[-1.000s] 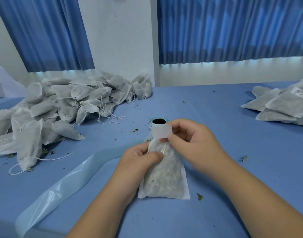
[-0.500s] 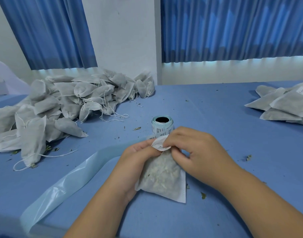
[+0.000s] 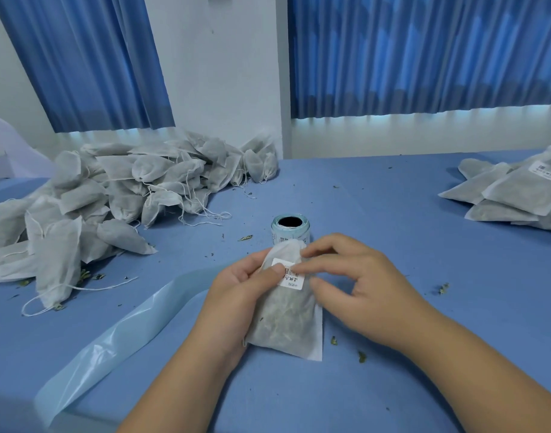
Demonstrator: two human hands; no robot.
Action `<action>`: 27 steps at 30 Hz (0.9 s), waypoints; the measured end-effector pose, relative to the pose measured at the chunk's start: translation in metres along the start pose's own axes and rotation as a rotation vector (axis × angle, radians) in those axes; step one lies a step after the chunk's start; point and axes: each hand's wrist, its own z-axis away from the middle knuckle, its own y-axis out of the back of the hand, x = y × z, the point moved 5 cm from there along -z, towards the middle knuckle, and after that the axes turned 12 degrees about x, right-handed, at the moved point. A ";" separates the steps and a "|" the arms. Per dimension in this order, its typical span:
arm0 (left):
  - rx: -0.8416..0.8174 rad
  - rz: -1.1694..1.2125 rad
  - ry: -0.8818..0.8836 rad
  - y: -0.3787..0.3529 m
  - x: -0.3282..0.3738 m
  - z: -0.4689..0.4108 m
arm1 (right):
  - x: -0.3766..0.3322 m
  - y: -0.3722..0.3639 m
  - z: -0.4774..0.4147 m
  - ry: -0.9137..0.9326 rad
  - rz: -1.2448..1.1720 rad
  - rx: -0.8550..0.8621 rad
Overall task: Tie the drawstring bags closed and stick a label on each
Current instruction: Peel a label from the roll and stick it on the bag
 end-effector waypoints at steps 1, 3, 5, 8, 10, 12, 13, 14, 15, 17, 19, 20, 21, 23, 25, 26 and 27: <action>0.000 -0.015 -0.027 -0.001 0.001 0.001 | 0.002 0.001 -0.001 -0.068 -0.036 0.029; -0.016 -0.042 -0.080 -0.004 0.001 0.003 | 0.010 0.003 -0.003 -0.179 -0.037 0.079; -0.033 -0.051 -0.111 -0.007 0.002 0.005 | 0.020 0.004 -0.003 -0.330 -0.065 0.080; -0.060 -0.040 -0.120 -0.010 0.003 0.007 | 0.027 -0.004 0.001 -0.619 -0.407 -0.058; -0.083 -0.009 -0.096 -0.014 0.003 0.007 | 0.025 -0.007 0.004 -0.714 -0.616 -0.133; -0.064 -0.004 -0.070 -0.017 0.002 0.006 | 0.026 -0.005 0.004 -0.729 -0.666 -0.122; -0.038 -0.019 -0.057 -0.019 0.000 0.005 | 0.028 -0.004 0.004 -0.733 -0.652 -0.083; -0.012 -0.051 -0.042 -0.021 -0.002 0.004 | 0.031 -0.002 0.004 -0.733 -0.621 -0.029; 0.005 -0.097 -0.025 -0.026 -0.004 0.003 | 0.033 0.002 0.005 -0.722 -0.582 0.024; 0.019 -0.191 -0.003 -0.033 -0.009 0.001 | 0.037 0.007 0.006 -0.706 -0.542 0.089; 0.022 -0.229 -0.009 -0.044 -0.010 -0.002 | 0.041 0.014 0.010 -0.701 -0.541 0.093; 0.027 -0.235 -0.023 -0.051 -0.010 -0.003 | 0.044 0.017 0.012 -0.705 -0.553 0.069; 0.027 -0.231 -0.037 -0.059 -0.010 -0.005 | 0.046 0.021 0.015 -0.708 -0.571 0.040; 0.005 -0.224 -0.056 -0.078 -0.010 -0.007 | 0.053 0.034 0.020 -0.710 -0.603 0.018; -0.034 -0.222 -0.059 -0.099 -0.013 -0.007 | 0.063 0.052 0.026 -0.717 -0.643 0.025; -0.051 -0.215 -0.057 -0.111 -0.015 -0.008 | 0.066 0.061 0.029 -0.724 -0.674 0.025; -0.061 -0.211 -0.055 -0.122 -0.018 -0.008 | 0.070 0.071 0.032 -0.735 -0.708 0.033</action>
